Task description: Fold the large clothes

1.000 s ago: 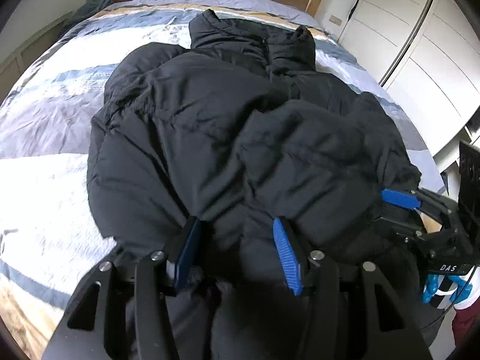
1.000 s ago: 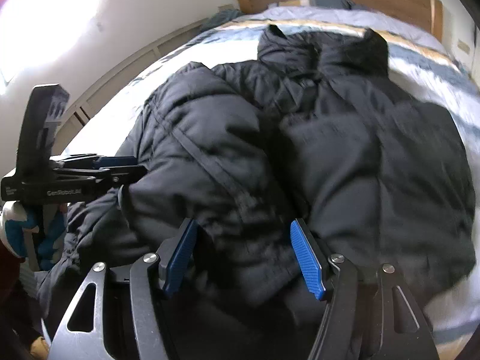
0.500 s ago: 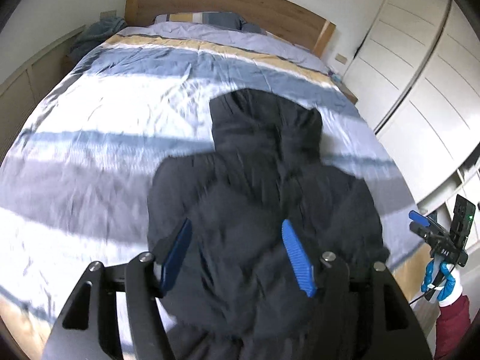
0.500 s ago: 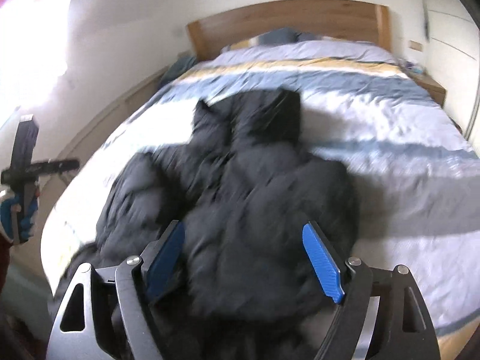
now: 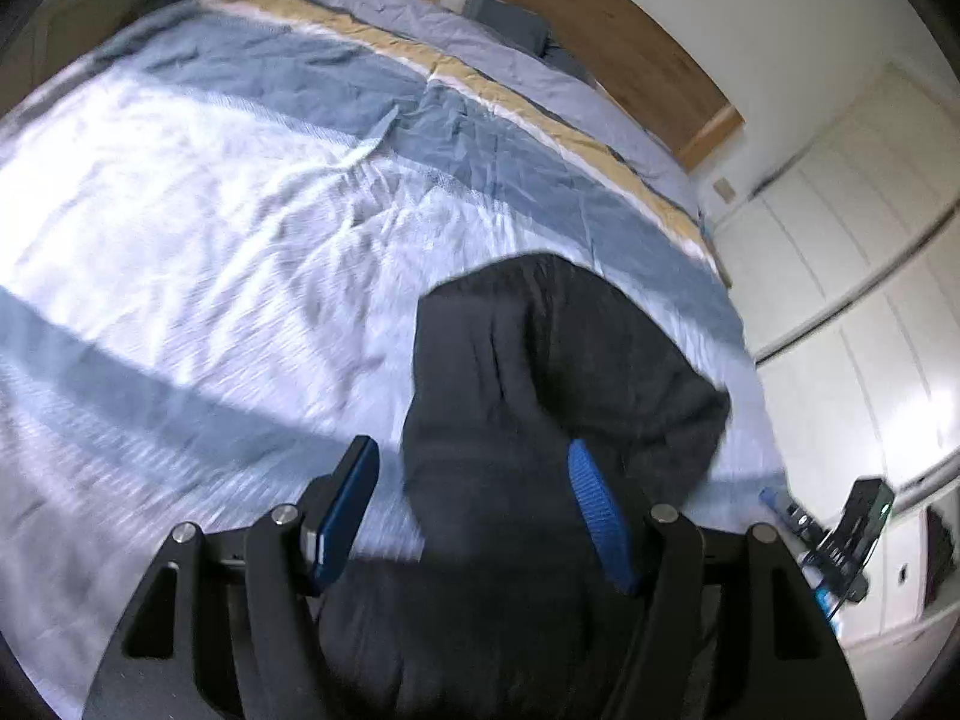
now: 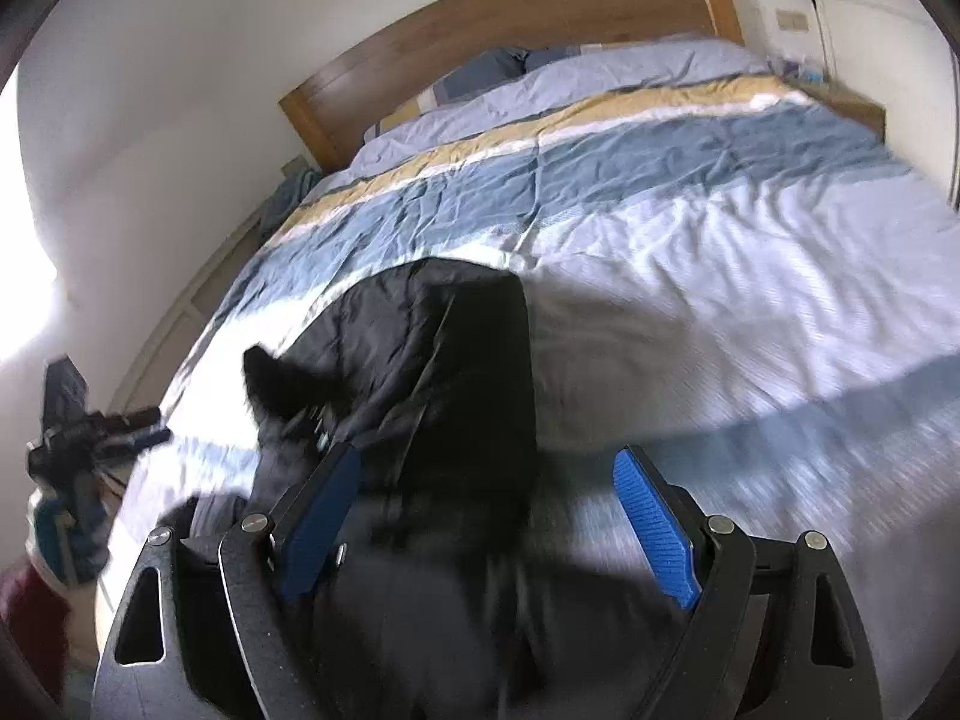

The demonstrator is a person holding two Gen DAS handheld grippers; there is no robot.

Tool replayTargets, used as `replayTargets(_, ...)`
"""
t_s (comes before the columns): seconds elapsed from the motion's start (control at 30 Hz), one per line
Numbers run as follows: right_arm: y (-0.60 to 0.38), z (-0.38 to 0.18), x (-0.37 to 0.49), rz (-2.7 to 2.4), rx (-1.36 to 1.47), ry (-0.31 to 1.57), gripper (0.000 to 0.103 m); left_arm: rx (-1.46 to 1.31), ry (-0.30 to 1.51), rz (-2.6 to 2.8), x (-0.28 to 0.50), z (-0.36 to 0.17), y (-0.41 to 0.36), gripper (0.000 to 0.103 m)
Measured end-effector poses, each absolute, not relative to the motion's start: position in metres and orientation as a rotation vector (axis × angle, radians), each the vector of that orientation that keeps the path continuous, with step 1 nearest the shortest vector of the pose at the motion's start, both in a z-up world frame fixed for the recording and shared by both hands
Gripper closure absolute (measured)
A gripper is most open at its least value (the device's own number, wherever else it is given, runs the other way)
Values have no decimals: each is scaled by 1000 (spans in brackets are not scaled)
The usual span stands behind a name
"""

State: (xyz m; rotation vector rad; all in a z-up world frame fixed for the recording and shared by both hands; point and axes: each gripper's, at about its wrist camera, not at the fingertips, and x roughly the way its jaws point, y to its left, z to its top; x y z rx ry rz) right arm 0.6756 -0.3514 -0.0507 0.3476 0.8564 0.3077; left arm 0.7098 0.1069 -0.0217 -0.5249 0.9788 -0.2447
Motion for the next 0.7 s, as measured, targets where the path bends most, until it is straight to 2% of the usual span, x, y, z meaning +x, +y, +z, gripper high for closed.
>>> replayTargets(0.17,-351,-89,737,341,493,835,16,-645,946,-294,759,-75,100,39)
replayTargets(0.43,-319,-119,794,390,461,861,17,-723,973,-354,802,-118,89,39)
replayTargets(0.47,-316,-122,799,387,450,869,23,-719,989,-341,806,-121,87,39)
replayTargets(0.5,-315,-124,804,384,444,874,39,-712,1011,-320,811,-124,85,39)
replayTargets(0.6,-299,-125,812,386,370,906,72,-678,1019,-278,814,-122,78,41)
replayTargets(0.63,-294,-122,810,389,338,909,77,-643,1015,-268,812,-119,74,49)
replayTargets(0.67,-287,-117,808,384,295,912,80,-611,1011,-272,810,-115,69,65)
replayTargets(0.7,-284,-112,804,385,272,911,83,-598,1010,-278,808,-111,66,72)
